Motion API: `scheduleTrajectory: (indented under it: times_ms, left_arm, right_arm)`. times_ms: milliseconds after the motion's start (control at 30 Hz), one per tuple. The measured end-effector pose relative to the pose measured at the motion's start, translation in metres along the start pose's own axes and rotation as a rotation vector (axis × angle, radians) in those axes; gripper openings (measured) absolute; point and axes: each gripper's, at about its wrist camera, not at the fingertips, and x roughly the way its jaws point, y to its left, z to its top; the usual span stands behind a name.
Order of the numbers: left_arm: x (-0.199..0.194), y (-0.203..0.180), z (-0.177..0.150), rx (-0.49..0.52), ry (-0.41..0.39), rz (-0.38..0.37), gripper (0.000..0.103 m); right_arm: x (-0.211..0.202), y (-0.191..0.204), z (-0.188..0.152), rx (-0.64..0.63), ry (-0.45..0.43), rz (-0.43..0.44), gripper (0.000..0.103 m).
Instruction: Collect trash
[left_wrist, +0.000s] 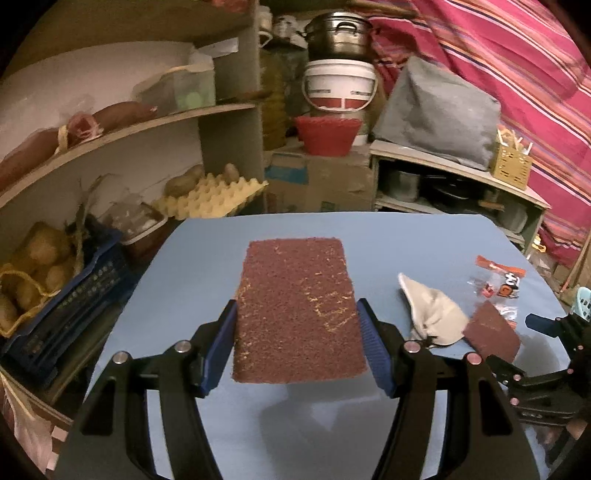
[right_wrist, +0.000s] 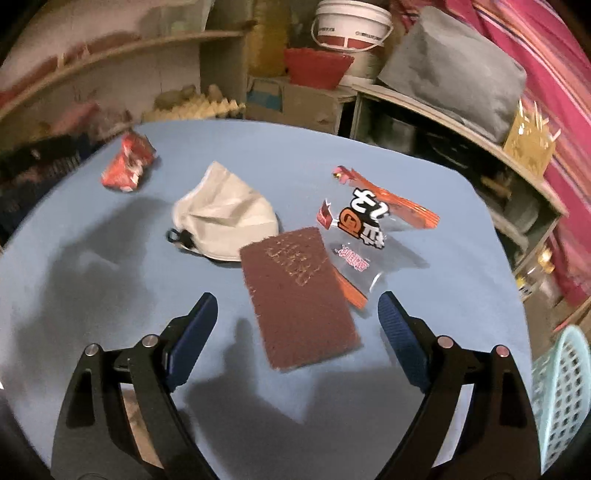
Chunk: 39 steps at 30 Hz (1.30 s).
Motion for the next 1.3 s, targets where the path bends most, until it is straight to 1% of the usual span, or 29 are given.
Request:
scheduleTrajectory:
  times_ms: [33,67,100,133,233,333,533,567,600,633,667,700,767,800,933,1000,1133,1200,1300]
  left_arm:
    - [-0.001,0.003,0.0,-0.009,0.0,0.0,0.063]
    - [-0.002,0.007,0.0,-0.014,-0.003,0.001,0.063]
    - [-0.003,0.009,0.001,-0.017,-0.006,0.003,0.063]
    - [-0.004,0.012,0.001,-0.018,-0.011,0.009,0.063]
    - [-0.009,0.016,0.003,-0.026,-0.022,0.022,0.063]
    - [-0.013,0.018,0.005,-0.036,-0.032,0.018,0.063]
    - [-0.02,0.012,0.006,-0.032,-0.052,0.011,0.063]
    - [-0.022,0.009,0.006,-0.029,-0.054,0.009,0.063]
    - [-0.023,0.006,0.006,-0.026,-0.057,0.007,0.063]
    - [-0.024,0.003,0.006,-0.024,-0.061,0.004,0.063]
    - [-0.025,0.001,0.006,-0.021,-0.064,0.002,0.063]
    - [-0.026,-0.003,0.005,-0.015,-0.068,0.0,0.063]
    - [-0.026,-0.009,0.007,-0.004,-0.07,-0.005,0.063]
    - [-0.026,-0.011,0.007,-0.001,-0.071,-0.004,0.063]
    - [-0.024,-0.021,0.008,0.006,-0.068,-0.008,0.063]
    - [-0.023,-0.023,0.008,0.007,-0.068,-0.01,0.063]
    - [-0.022,-0.03,0.007,0.013,-0.064,-0.013,0.063]
    - [-0.022,-0.033,0.007,0.014,-0.065,-0.018,0.063]
    - [-0.023,-0.039,0.006,0.023,-0.07,-0.023,0.063]
  right_arm:
    - [0.005,-0.001,0.0,0.003,0.012,0.002,0.076]
    - [0.009,-0.002,0.0,0.011,0.024,0.017,0.069]
    - [0.016,-0.005,0.0,0.029,0.054,0.048,0.061]
    - [0.018,-0.007,-0.001,0.036,0.063,0.054,0.061]
    - [0.01,-0.005,-0.001,0.018,0.032,0.053,0.06]
    - [-0.012,-0.008,0.003,0.031,-0.005,0.096,0.06]
    - [-0.049,-0.04,-0.003,0.166,-0.059,0.197,0.06]
    - [-0.054,-0.045,-0.004,0.18,-0.073,0.186,0.06]
    - [-0.063,-0.052,-0.006,0.182,-0.098,0.133,0.06]
    - [-0.067,-0.051,-0.007,0.163,-0.103,0.082,0.06]
    - [-0.07,-0.052,-0.008,0.126,-0.097,0.022,0.06]
    - [-0.07,-0.051,-0.011,0.085,-0.066,-0.016,0.06]
    - [-0.067,-0.061,-0.02,0.118,-0.026,0.039,0.06]
    - [-0.064,-0.066,-0.027,0.134,0.001,0.053,0.06]
    - [-0.061,-0.069,-0.045,0.069,0.063,-0.027,0.06]
    - [-0.058,-0.077,-0.056,0.06,0.093,-0.099,0.06]
    - [-0.047,-0.101,-0.077,0.096,0.167,-0.172,0.06]
    - [-0.05,-0.109,-0.084,0.117,0.168,-0.189,0.06]
    - [-0.057,-0.116,-0.089,0.112,0.159,-0.265,0.06]
